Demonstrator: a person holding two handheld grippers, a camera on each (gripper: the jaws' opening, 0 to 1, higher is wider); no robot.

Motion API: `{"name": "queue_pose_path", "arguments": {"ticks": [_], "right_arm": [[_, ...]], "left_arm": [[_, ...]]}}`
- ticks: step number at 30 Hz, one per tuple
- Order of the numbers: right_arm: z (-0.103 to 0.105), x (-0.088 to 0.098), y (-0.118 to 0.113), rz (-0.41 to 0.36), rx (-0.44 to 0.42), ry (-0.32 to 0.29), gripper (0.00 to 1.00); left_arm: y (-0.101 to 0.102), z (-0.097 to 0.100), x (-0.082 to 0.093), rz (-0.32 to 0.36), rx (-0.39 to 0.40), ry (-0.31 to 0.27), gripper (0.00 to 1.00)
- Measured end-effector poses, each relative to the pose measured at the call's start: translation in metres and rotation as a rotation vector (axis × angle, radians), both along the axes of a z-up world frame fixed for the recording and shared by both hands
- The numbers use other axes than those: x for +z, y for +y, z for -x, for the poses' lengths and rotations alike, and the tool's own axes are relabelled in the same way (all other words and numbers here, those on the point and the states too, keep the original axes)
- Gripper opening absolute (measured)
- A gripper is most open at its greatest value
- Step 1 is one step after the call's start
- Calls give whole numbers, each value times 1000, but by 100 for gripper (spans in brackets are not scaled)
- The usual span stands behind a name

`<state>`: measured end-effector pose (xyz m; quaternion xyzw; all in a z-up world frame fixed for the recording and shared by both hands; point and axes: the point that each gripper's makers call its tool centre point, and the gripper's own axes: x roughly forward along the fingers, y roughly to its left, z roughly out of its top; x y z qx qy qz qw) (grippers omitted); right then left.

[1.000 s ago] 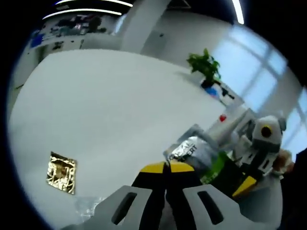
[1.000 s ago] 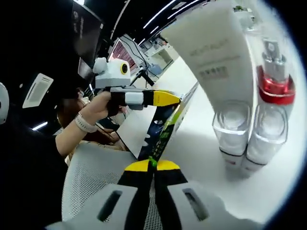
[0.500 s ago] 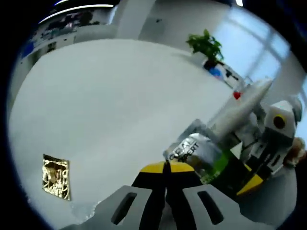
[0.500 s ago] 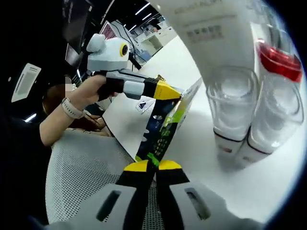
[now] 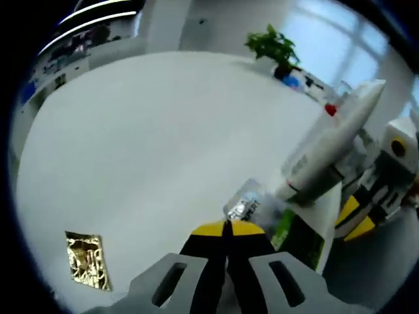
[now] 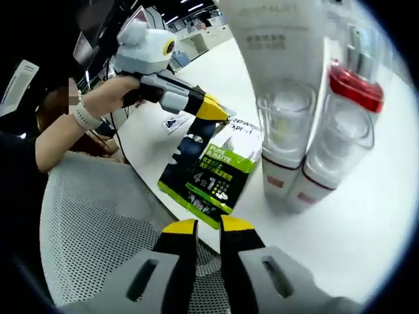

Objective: Arrange the skincare products in the storage area until every visible bottle or jar stands upright without overlapping.

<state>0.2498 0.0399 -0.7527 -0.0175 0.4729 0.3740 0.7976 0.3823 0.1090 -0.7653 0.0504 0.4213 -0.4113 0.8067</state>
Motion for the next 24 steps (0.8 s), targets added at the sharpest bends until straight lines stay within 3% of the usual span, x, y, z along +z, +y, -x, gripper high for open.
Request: {"name": "queue_pose_path", "arguments": {"ticks": [2, 8, 16, 20, 24], "right_arm": [[-1, 0, 0, 4, -2, -16, 14], [-3, -3, 7, 76, 57, -53, 15], [-17, -6, 24, 138, 85, -140, 16], [-19, -10, 34, 165, 114, -146, 16], [-22, -18, 43, 202, 159, -158, 16]], "left_arm": [[-3, 0, 1, 37, 40, 45, 0], [-4, -5, -4, 37, 37, 38, 0], [-6, -9, -5, 22, 24, 2, 0], [-5, -10, -5, 19, 23, 1, 0], [-6, -12, -4, 2, 3, -40, 0]]}}
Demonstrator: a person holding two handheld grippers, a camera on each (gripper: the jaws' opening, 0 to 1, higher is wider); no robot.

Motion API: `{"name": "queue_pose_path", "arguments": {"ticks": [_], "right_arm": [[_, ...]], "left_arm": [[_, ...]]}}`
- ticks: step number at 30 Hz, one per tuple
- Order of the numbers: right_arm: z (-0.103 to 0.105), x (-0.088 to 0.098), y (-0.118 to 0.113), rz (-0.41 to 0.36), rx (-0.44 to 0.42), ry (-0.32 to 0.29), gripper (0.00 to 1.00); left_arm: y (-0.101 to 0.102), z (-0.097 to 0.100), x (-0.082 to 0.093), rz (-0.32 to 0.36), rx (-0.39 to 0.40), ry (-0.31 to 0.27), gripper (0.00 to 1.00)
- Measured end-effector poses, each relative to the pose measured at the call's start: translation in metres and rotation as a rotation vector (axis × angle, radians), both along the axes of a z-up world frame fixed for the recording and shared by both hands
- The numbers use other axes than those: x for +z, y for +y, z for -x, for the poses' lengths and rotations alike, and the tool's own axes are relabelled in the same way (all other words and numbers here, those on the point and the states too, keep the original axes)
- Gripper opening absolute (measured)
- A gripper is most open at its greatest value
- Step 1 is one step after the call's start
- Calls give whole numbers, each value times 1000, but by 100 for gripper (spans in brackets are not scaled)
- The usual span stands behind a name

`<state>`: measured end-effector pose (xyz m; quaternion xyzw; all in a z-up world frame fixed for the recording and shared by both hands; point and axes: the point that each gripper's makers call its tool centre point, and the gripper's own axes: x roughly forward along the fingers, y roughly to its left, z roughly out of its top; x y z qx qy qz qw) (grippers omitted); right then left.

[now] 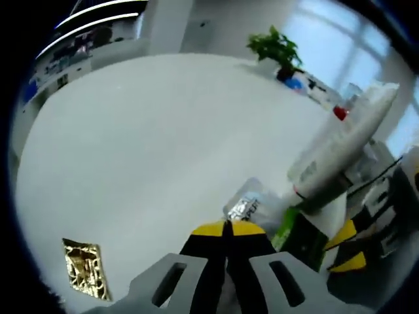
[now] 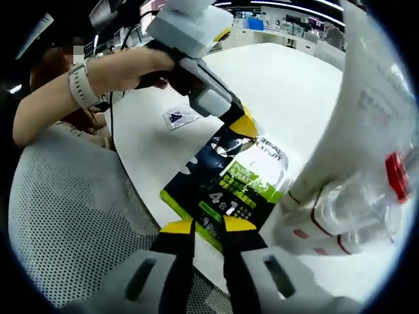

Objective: Arrange the skincare products in the storage area until every visible bottle or jar stands upright without overlapping.

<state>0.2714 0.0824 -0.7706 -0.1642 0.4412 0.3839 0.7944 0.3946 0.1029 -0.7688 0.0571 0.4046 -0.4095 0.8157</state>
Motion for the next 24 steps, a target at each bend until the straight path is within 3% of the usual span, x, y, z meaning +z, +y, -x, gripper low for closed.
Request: {"name": "queue_pose_path", "arguments": {"ticks": [4, 10, 13, 20, 24], "right_arm": [[-6, -7, -3, 87, 36, -31, 16], [-10, -11, 0, 94, 48, -39, 16], [-8, -14, 3, 96, 62, -31, 17], [-16, -13, 2, 81, 45, -42, 15], [-15, -14, 3, 86, 59, -49, 15]], "left_arm": [[0, -2, 1, -3, 1, -15, 0], [1, -6, 1, -9, -6, -53, 0], [-1, -14, 7, 7, -6, -126, 0], [-1, -15, 6, 20, 0, -122, 0], [-2, -17, 7, 9, -14, -156, 1]]}}
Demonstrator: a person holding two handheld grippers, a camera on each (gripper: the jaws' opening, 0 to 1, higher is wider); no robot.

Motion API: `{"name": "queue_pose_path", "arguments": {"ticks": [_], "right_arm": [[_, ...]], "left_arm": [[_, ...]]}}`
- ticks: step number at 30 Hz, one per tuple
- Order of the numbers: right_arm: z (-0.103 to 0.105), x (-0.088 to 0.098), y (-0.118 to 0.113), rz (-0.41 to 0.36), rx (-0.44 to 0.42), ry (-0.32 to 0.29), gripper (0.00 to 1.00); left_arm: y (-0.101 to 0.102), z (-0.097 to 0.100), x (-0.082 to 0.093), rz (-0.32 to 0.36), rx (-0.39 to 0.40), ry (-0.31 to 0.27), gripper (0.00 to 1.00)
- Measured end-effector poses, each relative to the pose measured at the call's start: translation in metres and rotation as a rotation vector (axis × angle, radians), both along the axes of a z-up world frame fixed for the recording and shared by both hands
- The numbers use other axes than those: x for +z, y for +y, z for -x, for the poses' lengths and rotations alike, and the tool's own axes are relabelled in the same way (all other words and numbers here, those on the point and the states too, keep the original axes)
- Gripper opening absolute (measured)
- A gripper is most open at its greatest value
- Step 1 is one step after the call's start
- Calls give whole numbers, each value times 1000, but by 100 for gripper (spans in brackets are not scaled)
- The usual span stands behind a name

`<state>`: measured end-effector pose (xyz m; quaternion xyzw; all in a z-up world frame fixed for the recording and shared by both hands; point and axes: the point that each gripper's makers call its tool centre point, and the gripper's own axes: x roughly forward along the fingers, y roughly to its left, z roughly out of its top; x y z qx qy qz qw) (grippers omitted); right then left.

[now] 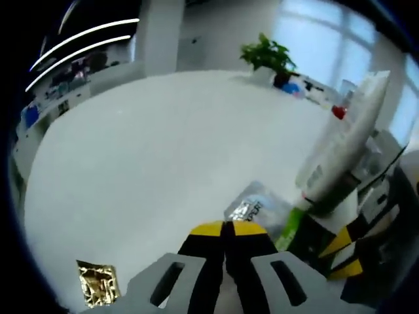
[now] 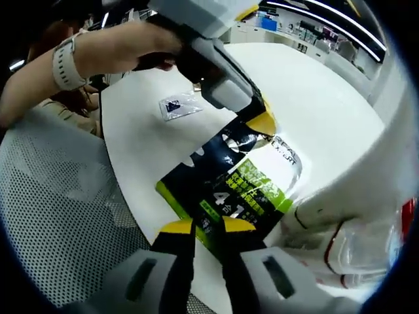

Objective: Arrange the skincare products in the storage area until every visible bottle or jar stands upright without overlapping.

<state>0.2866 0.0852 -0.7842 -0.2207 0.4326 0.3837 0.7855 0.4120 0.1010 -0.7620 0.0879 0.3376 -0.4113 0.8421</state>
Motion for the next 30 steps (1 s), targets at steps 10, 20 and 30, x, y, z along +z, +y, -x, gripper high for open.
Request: {"name": "queue_pose_path", "arguments": {"ticks": [10, 20, 30], "right_arm": [[0, -2, -1, 13, 11, 2, 15], [0, -1, -1, 4, 6, 3, 15], [1, -2, -2, -4, 5, 8, 15]], "left_arm": [[5, -13, 19, -34, -1, -113, 19], [-3, 8, 13, -102, -113, -47, 23], [8, 12, -9, -111, -72, 63, 25]]}}
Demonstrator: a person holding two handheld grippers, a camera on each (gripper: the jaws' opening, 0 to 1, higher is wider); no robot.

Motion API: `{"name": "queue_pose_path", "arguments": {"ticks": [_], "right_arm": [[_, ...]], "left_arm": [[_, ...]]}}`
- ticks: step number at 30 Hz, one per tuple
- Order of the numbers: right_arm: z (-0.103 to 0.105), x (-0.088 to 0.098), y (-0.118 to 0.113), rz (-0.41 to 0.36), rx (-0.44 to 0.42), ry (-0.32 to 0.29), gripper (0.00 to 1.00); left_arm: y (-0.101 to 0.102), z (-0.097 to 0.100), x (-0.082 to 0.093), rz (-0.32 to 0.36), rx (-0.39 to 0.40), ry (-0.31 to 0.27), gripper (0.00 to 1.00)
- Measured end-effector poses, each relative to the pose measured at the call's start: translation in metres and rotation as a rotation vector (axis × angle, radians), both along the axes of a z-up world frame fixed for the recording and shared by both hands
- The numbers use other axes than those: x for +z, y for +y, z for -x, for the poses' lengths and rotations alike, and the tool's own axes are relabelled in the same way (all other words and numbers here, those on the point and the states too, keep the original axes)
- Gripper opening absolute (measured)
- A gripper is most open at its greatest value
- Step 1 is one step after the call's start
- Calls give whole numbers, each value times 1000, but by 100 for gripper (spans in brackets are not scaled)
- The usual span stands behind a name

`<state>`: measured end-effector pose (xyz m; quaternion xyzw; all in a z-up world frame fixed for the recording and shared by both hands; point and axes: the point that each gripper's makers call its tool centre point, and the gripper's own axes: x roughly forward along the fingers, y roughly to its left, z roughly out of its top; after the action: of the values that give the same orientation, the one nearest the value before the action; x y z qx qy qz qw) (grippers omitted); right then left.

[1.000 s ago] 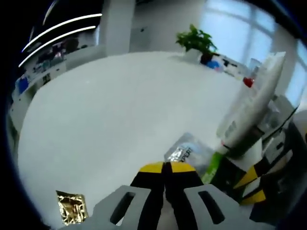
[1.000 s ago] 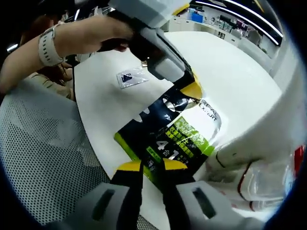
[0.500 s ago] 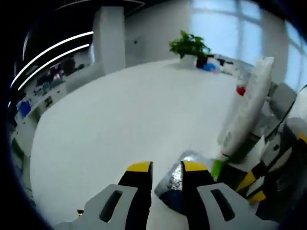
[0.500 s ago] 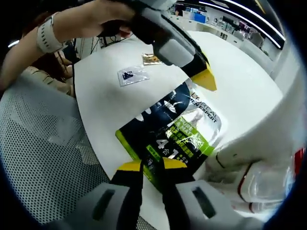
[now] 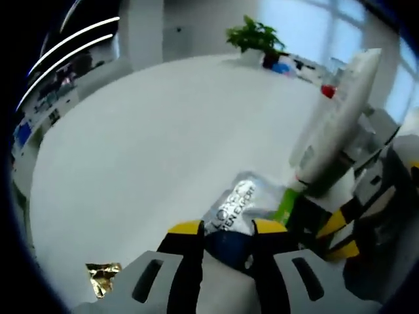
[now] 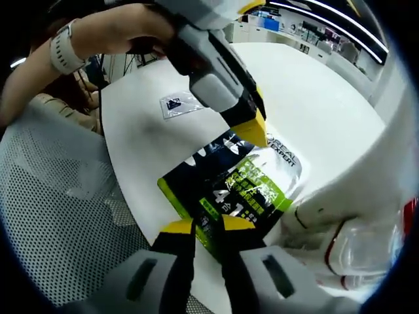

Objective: Arrange the skincare products in the storage area until every visible bottle or jar stands upright without overlapping.

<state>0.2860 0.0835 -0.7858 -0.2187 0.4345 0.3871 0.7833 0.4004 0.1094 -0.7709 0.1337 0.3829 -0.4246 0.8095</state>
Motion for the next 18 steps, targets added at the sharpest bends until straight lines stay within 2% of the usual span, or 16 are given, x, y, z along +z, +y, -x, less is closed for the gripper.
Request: {"name": "queue_pose_path", "arguments": {"ticks": [6, 11, 18], "right_arm": [[0, 0, 0, -2, 3, 6, 15], [0, 0, -1, 2, 14, 12, 15], [0, -1, 0, 26, 40, 19, 15]], "left_arm": [[0, 5, -9, -33, -18, 13, 26], [0, 6, -9, -53, -30, -3, 26], [0, 6, -9, -45, -27, -3, 26]]}}
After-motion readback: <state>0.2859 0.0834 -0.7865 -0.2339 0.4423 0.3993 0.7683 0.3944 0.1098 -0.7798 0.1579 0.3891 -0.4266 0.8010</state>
